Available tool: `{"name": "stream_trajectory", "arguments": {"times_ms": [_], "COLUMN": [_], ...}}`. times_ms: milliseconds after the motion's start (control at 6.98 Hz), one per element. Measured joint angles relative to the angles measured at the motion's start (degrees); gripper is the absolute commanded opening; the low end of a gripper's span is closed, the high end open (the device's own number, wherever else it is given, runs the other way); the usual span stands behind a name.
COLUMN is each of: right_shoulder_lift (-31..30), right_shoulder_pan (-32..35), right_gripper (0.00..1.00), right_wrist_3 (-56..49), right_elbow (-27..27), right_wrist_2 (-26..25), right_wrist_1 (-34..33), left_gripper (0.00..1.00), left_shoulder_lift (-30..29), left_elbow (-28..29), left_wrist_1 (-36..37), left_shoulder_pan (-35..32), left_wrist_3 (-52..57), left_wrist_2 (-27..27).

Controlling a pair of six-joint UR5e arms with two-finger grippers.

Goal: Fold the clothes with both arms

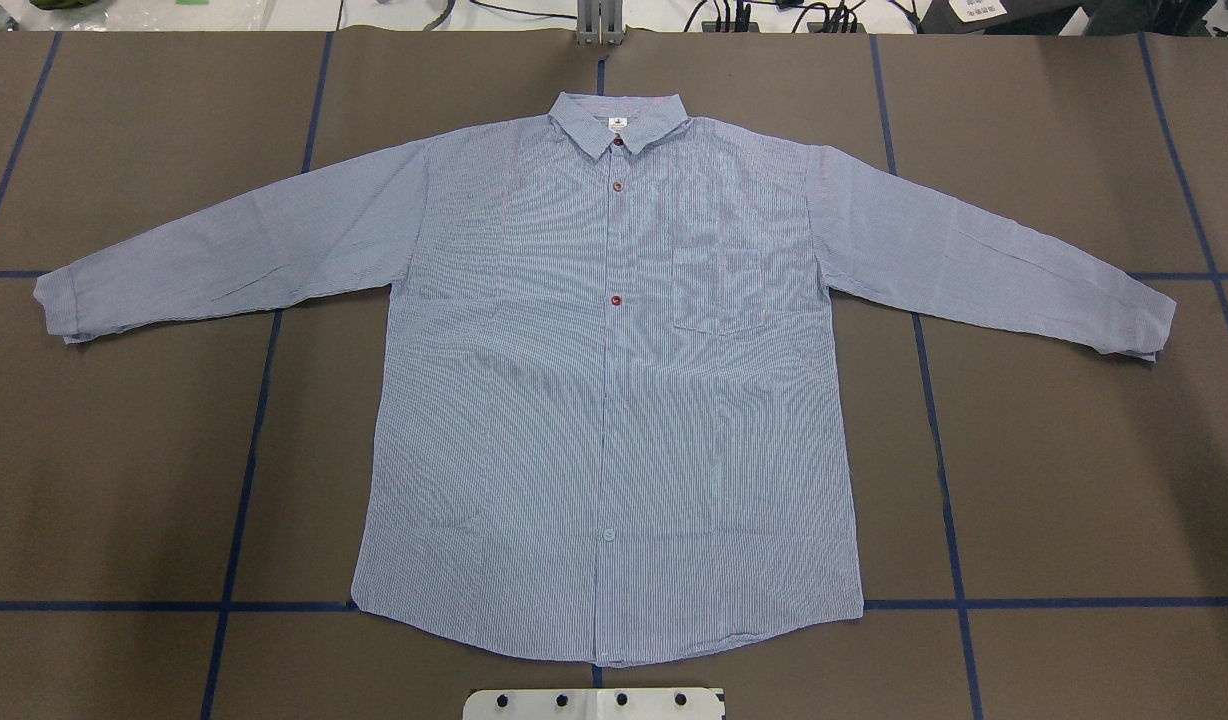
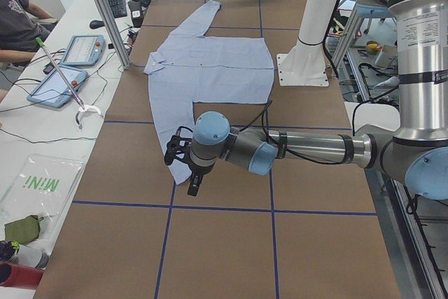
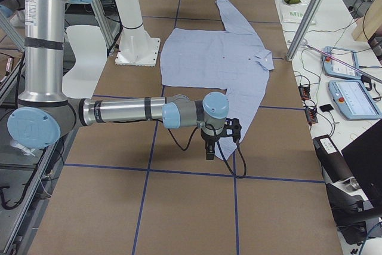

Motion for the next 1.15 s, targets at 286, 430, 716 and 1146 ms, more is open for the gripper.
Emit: {"name": "stream_trajectory", "arguments": {"times_ms": [286,430,716,1146], "right_shoulder_lift": [0.05,0.25,0.72,1.05], "right_shoulder_pan": [-0.01,-0.08,-0.60,-7.18], "right_gripper": [1.00,1.00,1.00,0.95], "right_wrist_3": [-0.13,-0.07,0.07,8.53], "right_elbow": [-0.28,-0.82,-1.64,-4.87], "right_wrist_2": [-0.07,-0.11,-0.09,-1.68], "right_wrist_1": [0.05,0.05,0.34,7.77], "left_gripper": [0.99,0.99,0.99,0.99], "left_shoulder_lift": [0.07,0.07,0.05,-0.45], "left_elbow": [-0.55,-0.47,-0.49,-1.63], "left_wrist_1": [-0.09,-0.19,-0.56,-0.84], "left_shoulder_pan": [0.05,0.13,0.27,0.40], "left_wrist_3": [-0.11,-0.16,-0.27,-0.27], "left_wrist_2": [-0.04,-0.03,-0.21,-0.35]}}
